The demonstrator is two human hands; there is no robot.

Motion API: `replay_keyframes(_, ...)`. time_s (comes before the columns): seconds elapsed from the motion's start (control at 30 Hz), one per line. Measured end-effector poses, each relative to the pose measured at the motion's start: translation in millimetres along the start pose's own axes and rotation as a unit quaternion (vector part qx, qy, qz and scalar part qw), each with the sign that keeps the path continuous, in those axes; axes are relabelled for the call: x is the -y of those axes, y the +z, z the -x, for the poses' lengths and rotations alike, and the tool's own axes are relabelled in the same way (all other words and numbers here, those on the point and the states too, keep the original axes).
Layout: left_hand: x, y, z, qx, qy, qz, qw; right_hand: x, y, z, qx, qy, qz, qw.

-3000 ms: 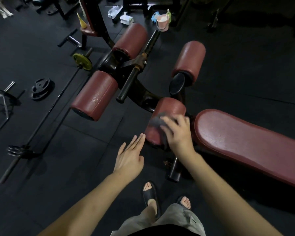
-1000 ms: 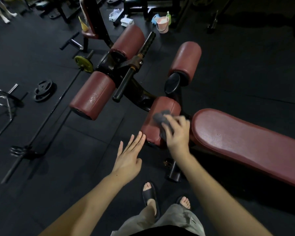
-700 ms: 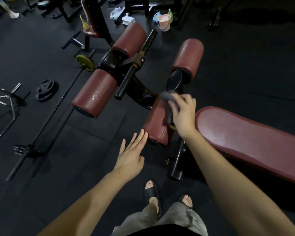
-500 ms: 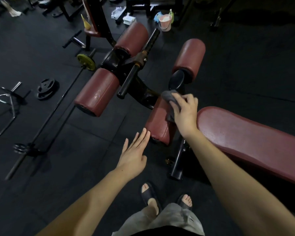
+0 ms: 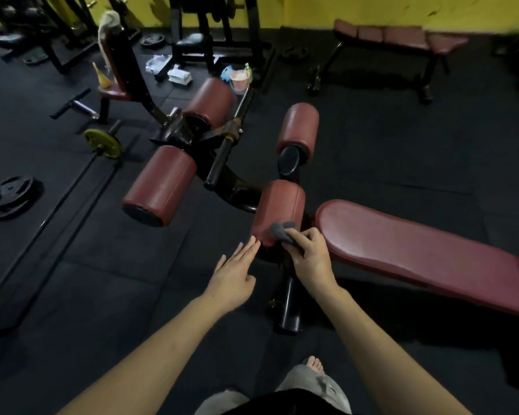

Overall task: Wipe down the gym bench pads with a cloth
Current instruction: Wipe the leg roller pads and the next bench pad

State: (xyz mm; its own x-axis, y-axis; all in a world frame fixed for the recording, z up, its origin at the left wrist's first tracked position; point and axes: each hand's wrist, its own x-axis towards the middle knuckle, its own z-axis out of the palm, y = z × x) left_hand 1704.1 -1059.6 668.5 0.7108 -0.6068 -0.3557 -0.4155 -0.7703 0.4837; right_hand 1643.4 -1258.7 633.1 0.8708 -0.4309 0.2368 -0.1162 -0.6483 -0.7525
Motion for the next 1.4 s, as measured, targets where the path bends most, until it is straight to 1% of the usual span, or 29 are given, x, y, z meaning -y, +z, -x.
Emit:
replay_keyframes(0.17, 24.4, -20.7, 25.5, -0.004, 0.018, 0.027, 0.999, 28.8, -9.5, 15.0, 0.052, 0.055, 0.021, 0.997)
replay_keyframes(0.23, 35.2, -30.5, 39.8, -0.027, 0.025, 0.042, 0.998, 43.2, -9.7, 18.9, 0.047, 0.059, 0.02, 0.997)
replay_keyframes(0.37, 55.6, -51.3, 65.6, -0.11, 0.037, 0.06, 0.991, 80.4, 0.6, 26.8, -0.019, 0.038, -0.017, 0.999)
replay_keyframes(0.5, 75.9, -63.9, 81.0, -0.182, 0.048, 0.082, 0.979, 122.6, 15.3, 27.9, -0.047, -0.018, -0.029, 0.998)
replay_keyframes(0.57, 82.2, -71.5, 83.8, -0.217, 0.055, 0.09, 0.971, 140.8, 22.5, 24.6, -0.047, -0.038, -0.033, 0.998)
replay_keyframes(0.67, 91.2, -87.5, 81.6, -0.274, 0.056, 0.1, 0.955, 165.7, 32.4, 12.5, -0.031, -0.033, -0.061, 0.997)
replay_keyframes(0.8, 107.2, -111.3, 72.7, -0.343, 0.027, 0.13, 0.93, 195.1, 48.5, -19.4, -0.002, -0.074, -0.07, 0.995)
replay_keyframes(0.87, 116.6, -122.9, 65.6, -0.37, 0.009, 0.124, 0.921, 206.0, 59.8, -40.4, 0.013, -0.088, -0.081, 0.993)
replay_keyframes(0.93, 128.5, -134.3, 56.4, -0.381, -0.007, 0.119, 0.917, 214.4, 74.2, -63.7, 0.03, -0.095, -0.091, 0.991)
replay_keyframes(1.03, 148.6, -152.2, 41.9, -0.374, -0.035, 0.127, 0.918, 217.3, 97.6, -99.9, 0.041, -0.102, -0.091, 0.99)
replay_keyframes(1.13, 167.4, -169.7, 23.7, -0.369, -0.069, 0.119, 0.919, 216.0, 122.5, -146.1, 0.031, -0.124, -0.06, 0.99)
replay_keyframes(1.2, 175.4, -177.4, 14.8, -0.361, -0.089, 0.119, 0.92, 218.4, 139.8, -178.5, 0.04, -0.109, -0.05, 0.992)
replay_keyframes(1.3, 184.3, -180.7, 7.1, -0.358, -0.095, 0.116, 0.922, 222.0, 168.8, -219.4, 0.052, -0.122, -0.035, 0.991)
replay_keyframes(1.4, 193.3, -181.8, 1.0, -0.349, -0.09, 0.112, 0.926, 219.6, 195.2, -242.4, 0.072, -0.145, 0.013, 0.987)
